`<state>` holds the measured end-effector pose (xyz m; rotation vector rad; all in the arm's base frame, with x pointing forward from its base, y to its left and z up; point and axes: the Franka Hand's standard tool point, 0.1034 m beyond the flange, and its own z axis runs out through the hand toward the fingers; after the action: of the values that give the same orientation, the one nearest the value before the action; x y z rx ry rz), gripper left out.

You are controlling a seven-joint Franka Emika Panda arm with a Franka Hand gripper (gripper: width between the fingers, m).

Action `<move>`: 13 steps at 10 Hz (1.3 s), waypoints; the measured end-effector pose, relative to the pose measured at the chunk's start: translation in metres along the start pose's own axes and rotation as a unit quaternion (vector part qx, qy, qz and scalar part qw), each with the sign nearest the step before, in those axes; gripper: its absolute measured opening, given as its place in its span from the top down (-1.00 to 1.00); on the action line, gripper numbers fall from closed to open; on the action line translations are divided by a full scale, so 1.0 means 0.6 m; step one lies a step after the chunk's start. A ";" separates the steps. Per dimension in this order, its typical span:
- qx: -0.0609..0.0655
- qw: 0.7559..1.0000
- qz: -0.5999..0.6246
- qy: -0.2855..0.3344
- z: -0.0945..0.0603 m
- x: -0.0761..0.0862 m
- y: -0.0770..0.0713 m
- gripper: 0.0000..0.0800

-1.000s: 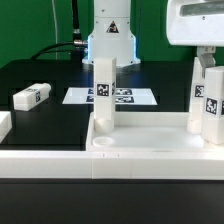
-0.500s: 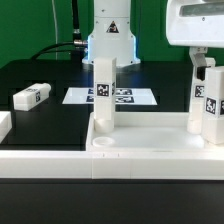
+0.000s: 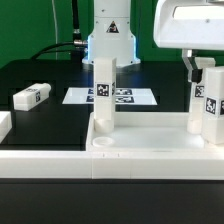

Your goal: Assemble desk

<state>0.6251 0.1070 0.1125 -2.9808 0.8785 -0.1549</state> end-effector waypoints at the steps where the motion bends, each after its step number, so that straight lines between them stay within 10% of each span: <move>1: -0.003 0.998 -0.055 0.002 0.000 0.000 0.000 -0.62; 9: -0.018 0.948 -0.317 0.008 -0.002 0.006 0.002 -0.57; 11: -0.018 0.950 -0.312 0.008 -0.001 0.006 0.001 0.28; 13: -0.018 0.951 -0.309 0.008 -0.001 0.006 0.002 0.27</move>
Offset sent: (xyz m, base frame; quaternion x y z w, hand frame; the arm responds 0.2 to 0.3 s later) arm 0.0076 0.0107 0.0023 0.0075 -0.0082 -0.2364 0.9716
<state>0.6277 0.1041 0.1136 -3.1775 -0.0846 -0.1727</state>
